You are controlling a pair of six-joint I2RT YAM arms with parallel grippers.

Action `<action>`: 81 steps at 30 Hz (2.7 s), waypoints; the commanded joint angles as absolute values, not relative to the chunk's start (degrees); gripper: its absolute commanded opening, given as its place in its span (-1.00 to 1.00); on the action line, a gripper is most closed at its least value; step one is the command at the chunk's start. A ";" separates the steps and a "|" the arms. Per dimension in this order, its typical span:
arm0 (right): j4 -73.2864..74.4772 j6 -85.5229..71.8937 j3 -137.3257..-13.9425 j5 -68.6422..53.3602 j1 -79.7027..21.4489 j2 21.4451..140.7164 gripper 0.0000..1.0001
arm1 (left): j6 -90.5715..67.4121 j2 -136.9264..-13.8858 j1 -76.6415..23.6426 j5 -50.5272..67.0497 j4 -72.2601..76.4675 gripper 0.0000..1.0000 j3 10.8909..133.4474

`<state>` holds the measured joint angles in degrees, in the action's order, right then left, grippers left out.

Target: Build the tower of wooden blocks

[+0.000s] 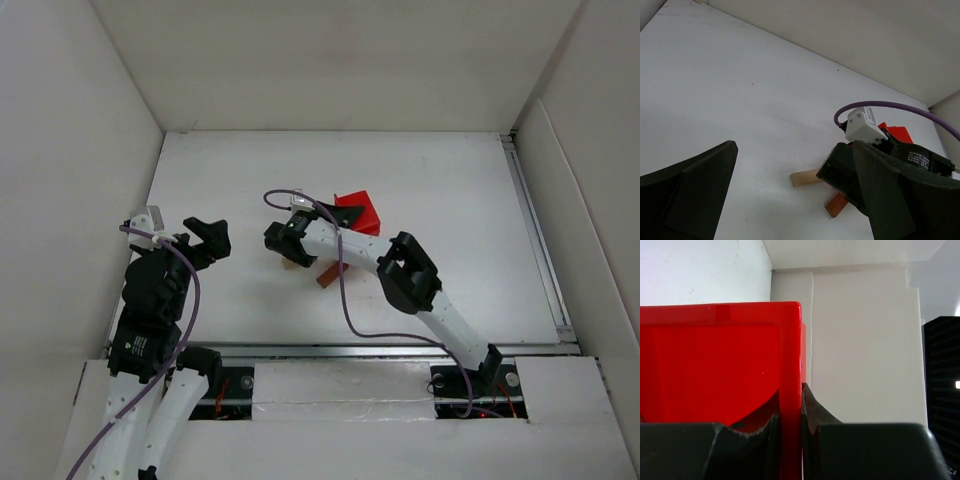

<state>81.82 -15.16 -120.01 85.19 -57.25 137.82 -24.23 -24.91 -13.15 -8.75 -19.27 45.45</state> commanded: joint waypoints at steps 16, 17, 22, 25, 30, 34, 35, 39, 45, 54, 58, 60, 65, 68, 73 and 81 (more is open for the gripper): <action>62.57 -14.66 -109.25 68.01 -59.68 117.68 -1.00 | -23.20 -25.40 -13.45 -9.49 -16.96 0.98 45.18; 64.32 -15.72 -109.77 68.46 -59.07 118.47 -1.00 | -23.29 -25.49 -13.45 -9.49 -17.05 0.98 45.18; 71.45 -21.52 -109.78 72.24 -55.29 122.08 -1.00 | -23.12 -25.75 -13.45 -9.58 -17.14 0.98 45.18; 67.34 -19.26 -106.98 70.59 -53.27 120.33 -1.00 | -23.20 -25.93 -13.45 -9.93 -17.05 0.98 45.09; 57.75 -15.20 -101.61 66.72 -49.06 113.48 -1.00 | -23.20 -26.28 -13.45 -10.37 -17.23 0.98 45.09; 50.03 -11.45 -97.48 57.88 -43.44 106.56 -1.00 | -23.29 -26.72 -13.45 -10.72 -17.49 0.98 45.35; 47.14 -10.47 -96.08 55.31 -42.03 104.78 -1.00 | -23.38 -26.81 -13.45 -11.07 -17.58 0.98 45.53; 33.97 -9.14 -88.44 40.73 -33.86 99.24 -1.00 | -23.90 -26.28 -13.45 -13.09 -18.19 0.98 45.79; 25.49 -9.84 -91.48 25.24 -23.74 106.59 -1.00 | -23.82 -27.68 -13.45 -12.22 -18.11 0.98 45.79; 28.65 -13.88 -118.92 4.23 -18.63 131.75 -1.00 | -23.38 -29.44 -13.45 -11.34 -17.84 0.98 45.70; 34.36 -18.27 -134.36 3.08 -18.02 142.63 -1.00 | -23.29 -29.97 -13.45 -11.34 -17.84 0.98 45.62; 35.50 -21.25 -141.04 2.55 -18.02 145.53 -0.98 | -23.12 -30.23 -13.45 -10.90 -17.67 0.98 45.62; 33.32 -24.87 -147.03 2.46 -16.00 151.08 -0.72 | -22.76 -31.90 -13.45 -9.14 -17.32 0.98 45.62; 30.15 -25.40 -146.69 0.45 -14.77 151.17 0.71 | -22.59 -32.26 -13.45 -8.27 -17.14 0.98 45.53; 27.25 -25.32 -144.41 -2.55 -14.15 147.67 1.00 | -22.06 -33.66 -13.45 -6.86 -16.79 0.98 45.53; 16.52 -19.18 -125.52 6.55 -18.18 124.13 1.00 | -22.06 -33.84 -13.45 -8.87 -17.14 0.98 45.61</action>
